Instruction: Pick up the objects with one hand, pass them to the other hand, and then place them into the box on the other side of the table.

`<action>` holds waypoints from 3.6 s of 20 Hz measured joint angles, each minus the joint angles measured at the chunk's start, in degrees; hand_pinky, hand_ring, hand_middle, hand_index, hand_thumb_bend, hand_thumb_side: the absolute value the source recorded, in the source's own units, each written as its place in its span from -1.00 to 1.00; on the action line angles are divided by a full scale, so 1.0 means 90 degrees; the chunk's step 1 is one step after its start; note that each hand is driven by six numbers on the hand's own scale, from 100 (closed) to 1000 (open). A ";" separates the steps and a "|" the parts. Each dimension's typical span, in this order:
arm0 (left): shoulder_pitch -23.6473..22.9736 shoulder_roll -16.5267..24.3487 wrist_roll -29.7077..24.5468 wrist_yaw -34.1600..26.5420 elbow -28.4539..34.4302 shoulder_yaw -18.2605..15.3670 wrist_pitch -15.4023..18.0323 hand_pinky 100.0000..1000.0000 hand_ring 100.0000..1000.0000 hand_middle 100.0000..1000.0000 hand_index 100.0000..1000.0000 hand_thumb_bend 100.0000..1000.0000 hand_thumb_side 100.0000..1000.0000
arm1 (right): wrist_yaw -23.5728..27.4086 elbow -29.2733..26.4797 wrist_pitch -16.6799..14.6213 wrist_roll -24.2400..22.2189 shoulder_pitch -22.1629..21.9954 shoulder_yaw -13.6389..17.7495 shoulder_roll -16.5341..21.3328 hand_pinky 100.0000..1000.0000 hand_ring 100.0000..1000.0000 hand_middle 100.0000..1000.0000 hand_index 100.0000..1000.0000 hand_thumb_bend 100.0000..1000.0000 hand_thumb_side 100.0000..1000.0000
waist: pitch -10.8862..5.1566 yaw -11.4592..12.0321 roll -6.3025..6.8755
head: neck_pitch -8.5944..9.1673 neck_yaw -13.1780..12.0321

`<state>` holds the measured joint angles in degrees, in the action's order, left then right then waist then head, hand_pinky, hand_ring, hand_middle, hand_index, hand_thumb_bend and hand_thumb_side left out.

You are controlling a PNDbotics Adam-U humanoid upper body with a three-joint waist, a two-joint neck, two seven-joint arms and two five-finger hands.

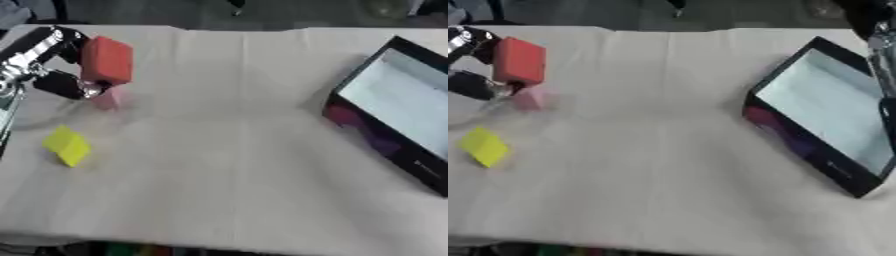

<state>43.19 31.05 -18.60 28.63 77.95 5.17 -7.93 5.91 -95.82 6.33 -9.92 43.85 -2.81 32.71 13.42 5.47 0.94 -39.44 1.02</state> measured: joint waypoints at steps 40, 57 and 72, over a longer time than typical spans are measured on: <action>-0.1047 -0.2155 0.2534 0.0687 0.1008 0.0745 0.0424 0.12 -0.16 -0.14 0.11 -0.72 -1.00 | -0.3058 0.1116 -0.0632 -0.2105 0.1512 -0.1865 -0.2131 0.81 1.00 0.85 0.93 -1.00 -1.00 | -0.0170 0.0333 -0.0050 | -0.0152 0.0261; -0.1100 -0.2235 0.2414 0.0871 0.1048 0.0779 0.0222 0.10 -0.17 -0.15 0.10 -0.71 -1.00 | -0.2521 0.0333 -0.0728 -0.3002 0.1396 -0.1992 -0.2034 0.84 1.00 0.85 0.92 -0.95 -1.00 | -0.0161 0.0268 -0.0060 | -0.0133 0.0072; -0.1148 -0.2291 0.2625 0.0967 0.1374 0.0783 -0.0109 0.03 -0.22 -0.19 0.10 -0.65 -1.00 | -0.2558 -0.0529 -0.0962 -0.3677 0.0924 -0.1935 -0.1629 0.90 1.00 0.85 0.94 -0.65 -1.00 | -0.0160 0.0206 -0.0112 | -0.0131 0.0001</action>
<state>32.85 10.44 5.02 37.33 90.31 12.22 -8.91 -17.12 -100.58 -2.33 -43.01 52.17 -20.22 18.04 11.98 7.32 -0.07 -40.62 1.02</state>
